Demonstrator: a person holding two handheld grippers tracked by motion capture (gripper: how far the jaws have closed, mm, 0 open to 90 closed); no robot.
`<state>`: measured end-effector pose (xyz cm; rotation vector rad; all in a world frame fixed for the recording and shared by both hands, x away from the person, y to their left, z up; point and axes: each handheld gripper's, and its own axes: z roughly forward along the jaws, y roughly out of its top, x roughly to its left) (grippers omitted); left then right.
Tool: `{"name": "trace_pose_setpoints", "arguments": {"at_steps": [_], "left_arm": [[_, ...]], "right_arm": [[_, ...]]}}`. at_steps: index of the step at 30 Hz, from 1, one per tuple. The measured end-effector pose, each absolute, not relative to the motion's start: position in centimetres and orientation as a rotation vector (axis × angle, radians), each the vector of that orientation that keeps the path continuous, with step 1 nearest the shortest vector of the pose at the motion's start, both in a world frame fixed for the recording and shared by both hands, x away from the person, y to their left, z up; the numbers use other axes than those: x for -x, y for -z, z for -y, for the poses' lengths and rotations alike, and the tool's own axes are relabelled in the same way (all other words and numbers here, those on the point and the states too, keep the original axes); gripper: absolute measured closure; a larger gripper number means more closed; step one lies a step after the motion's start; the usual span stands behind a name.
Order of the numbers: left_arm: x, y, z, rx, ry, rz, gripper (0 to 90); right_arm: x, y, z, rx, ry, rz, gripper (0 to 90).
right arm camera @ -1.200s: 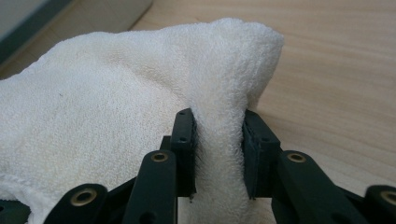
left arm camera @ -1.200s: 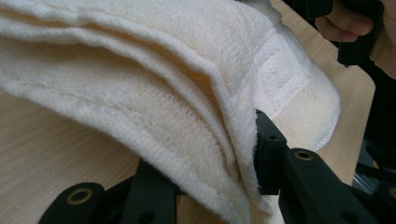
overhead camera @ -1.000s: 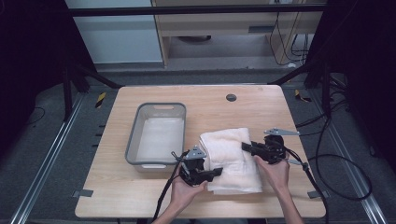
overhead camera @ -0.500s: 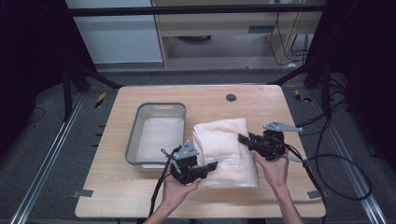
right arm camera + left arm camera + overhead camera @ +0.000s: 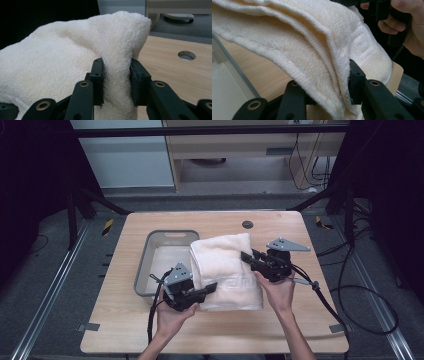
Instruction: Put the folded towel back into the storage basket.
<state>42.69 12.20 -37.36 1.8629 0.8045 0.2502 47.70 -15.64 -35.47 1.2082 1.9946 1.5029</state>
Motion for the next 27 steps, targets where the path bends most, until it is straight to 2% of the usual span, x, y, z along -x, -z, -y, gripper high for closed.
{"name": "trace_pose_setpoints", "arguments": {"at_steps": [27], "left_arm": [[-44.6, 35.6, -18.0, -1.765, -0.342, -0.934, 65.7]], "right_arm": [[-50.9, 33.8, 9.4, -1.185, -1.551, -1.97, 67.9]]}}
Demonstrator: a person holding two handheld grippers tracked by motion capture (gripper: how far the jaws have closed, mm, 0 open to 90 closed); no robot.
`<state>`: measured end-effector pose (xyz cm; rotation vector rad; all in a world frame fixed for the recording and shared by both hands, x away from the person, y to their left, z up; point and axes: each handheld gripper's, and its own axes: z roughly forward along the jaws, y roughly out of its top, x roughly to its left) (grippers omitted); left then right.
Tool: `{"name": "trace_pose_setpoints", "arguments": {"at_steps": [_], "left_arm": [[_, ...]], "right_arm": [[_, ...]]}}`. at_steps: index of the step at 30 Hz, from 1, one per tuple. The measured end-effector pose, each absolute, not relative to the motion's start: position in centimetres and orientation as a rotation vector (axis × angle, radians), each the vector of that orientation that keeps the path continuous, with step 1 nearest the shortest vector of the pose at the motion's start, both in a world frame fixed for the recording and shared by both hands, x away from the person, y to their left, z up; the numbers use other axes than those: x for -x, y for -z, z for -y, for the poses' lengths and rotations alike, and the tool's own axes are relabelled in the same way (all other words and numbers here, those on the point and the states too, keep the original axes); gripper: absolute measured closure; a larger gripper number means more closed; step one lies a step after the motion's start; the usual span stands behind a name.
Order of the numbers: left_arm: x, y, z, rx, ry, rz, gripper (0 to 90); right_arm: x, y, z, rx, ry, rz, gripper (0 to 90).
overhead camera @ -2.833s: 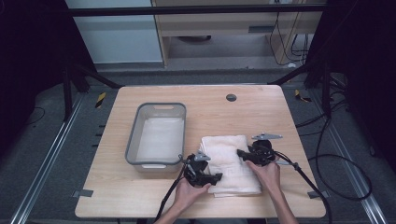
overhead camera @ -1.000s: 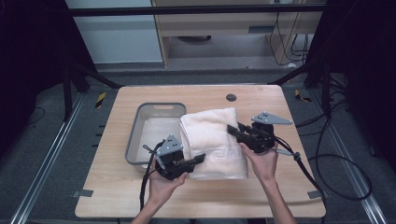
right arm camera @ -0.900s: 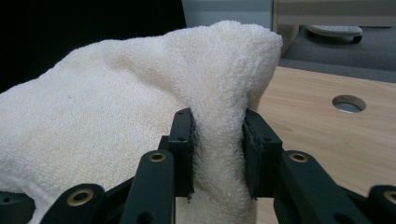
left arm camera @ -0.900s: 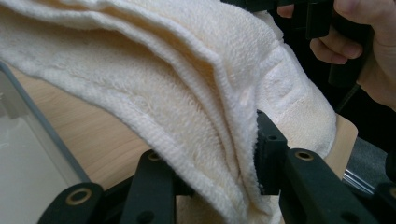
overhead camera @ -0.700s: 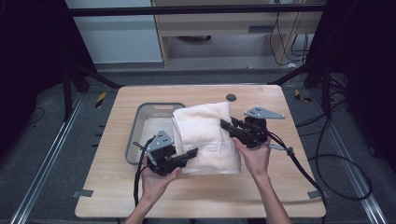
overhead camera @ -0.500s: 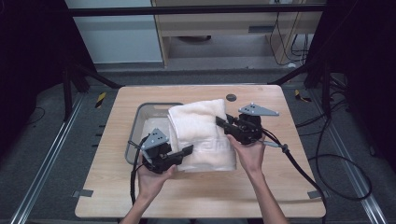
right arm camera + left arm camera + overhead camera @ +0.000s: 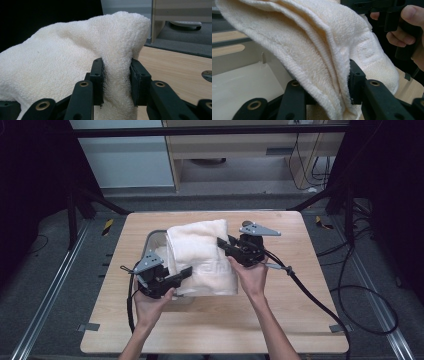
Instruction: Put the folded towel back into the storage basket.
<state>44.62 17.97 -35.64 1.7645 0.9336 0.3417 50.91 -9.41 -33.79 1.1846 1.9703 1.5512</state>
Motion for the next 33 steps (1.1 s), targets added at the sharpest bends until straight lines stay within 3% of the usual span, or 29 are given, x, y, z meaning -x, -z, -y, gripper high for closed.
{"name": "trace_pose_setpoints", "arguments": {"at_steps": [33], "left_arm": [[-46.3, 35.0, -23.9, -1.765, -0.425, -1.049, 65.7]], "right_arm": [[-53.6, 34.0, 2.5, -1.162, -1.581, -1.985, 67.8]]}}
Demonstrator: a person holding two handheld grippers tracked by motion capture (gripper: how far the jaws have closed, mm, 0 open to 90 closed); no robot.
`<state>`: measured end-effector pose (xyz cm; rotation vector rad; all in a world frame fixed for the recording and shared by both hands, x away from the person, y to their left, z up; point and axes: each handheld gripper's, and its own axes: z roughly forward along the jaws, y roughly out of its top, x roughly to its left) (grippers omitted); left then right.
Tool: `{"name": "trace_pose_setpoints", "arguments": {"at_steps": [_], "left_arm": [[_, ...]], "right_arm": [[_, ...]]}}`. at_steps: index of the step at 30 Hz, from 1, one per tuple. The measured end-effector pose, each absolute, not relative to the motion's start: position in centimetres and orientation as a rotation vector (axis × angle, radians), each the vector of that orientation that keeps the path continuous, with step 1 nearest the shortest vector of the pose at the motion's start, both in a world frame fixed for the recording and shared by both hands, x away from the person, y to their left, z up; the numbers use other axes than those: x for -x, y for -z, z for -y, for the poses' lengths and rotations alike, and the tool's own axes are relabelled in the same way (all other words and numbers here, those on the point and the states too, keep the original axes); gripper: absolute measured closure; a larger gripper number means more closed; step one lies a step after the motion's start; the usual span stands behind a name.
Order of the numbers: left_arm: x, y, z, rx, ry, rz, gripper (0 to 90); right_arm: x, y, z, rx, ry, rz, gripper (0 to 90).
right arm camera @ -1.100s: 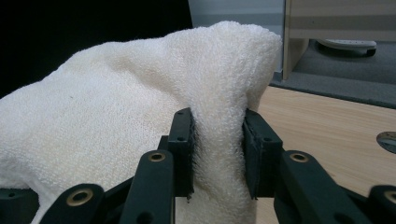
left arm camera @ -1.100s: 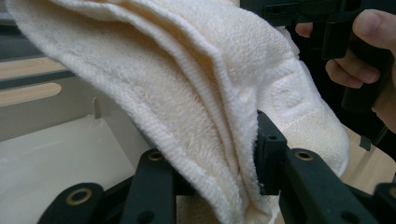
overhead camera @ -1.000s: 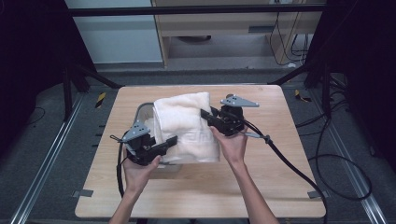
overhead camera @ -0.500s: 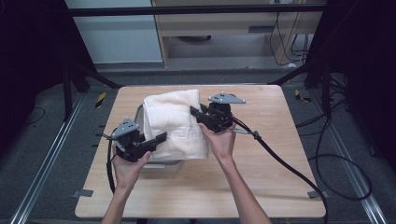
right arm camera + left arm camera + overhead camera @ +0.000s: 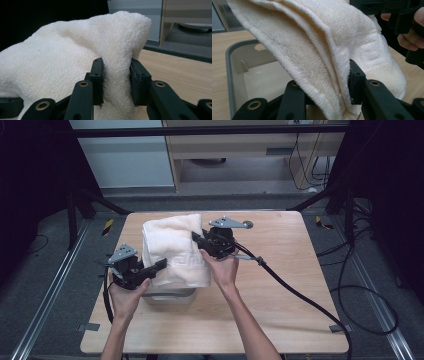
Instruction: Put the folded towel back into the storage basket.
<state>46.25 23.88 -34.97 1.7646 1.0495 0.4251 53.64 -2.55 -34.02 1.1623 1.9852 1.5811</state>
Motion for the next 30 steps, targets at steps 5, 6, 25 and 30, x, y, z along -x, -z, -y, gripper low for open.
{"name": "trace_pose_setpoints", "arguments": {"at_steps": [5, 6, 25, 30], "left_arm": [[-46.5, 34.9, -24.9, -1.763, -0.427, -1.068, 65.7], [-46.5, 34.9, -25.2, -1.763, -0.426, -1.07, 65.7], [-47.6, 36.0, -27.3, -1.776, -0.44, -1.148, 65.7], [-48.0, 36.7, -27.6, -1.781, -0.443, -1.174, 65.7]], "right_arm": [[-54.0, 34.2, 1.4, -1.157, -1.586, -1.993, 67.8], [-54.1, 34.2, 1.3, -1.159, -1.6, -1.99, 67.7], [-55.3, 36.2, -1.5, -1.17, -1.593, -2.012, 67.7], [-55.8, 37.1, -2.1, -1.177, -1.583, -2.025, 67.4]]}}
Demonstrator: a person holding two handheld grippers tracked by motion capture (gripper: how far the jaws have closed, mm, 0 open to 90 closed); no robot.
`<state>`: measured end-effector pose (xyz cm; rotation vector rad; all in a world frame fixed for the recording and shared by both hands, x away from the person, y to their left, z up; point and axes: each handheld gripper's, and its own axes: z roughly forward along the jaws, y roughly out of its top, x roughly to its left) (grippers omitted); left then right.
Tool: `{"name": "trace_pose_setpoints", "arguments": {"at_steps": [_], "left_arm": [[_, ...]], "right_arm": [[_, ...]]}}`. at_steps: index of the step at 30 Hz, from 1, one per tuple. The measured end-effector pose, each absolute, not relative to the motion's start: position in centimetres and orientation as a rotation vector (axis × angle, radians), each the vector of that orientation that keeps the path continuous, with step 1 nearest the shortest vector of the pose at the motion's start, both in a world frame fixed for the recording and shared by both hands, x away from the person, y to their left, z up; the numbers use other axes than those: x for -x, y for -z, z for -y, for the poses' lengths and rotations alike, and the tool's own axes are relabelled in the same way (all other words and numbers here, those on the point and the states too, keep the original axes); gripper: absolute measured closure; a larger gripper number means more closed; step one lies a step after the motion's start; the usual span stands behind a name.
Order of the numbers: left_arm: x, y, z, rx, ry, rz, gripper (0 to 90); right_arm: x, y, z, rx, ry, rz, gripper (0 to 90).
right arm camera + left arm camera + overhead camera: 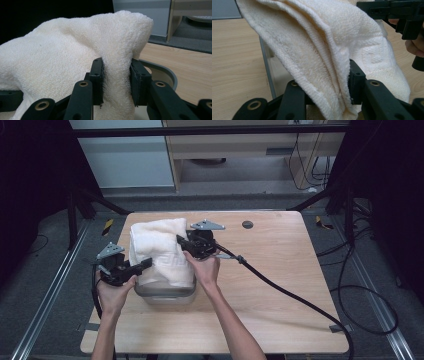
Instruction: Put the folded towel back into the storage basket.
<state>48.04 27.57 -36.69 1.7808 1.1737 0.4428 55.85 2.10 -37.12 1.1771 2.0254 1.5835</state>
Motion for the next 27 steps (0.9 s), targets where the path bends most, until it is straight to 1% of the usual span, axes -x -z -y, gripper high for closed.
{"name": "trace_pose_setpoints", "arguments": {"at_steps": [14, 27], "left_arm": [[-49.2, 38.9, -27.3, -1.83, -0.435, -1.226, 65.6], [-49.9, 40.5, -26.4, -1.894, -0.406, -1.245, 65.4]], "right_arm": [[-56.8, 39.7, -3.1, -1.191, -1.458, -2.077, 66.3], [-56.9, 41.3, -2.7, -1.229, -1.364, -2.117, 65.4]]}}
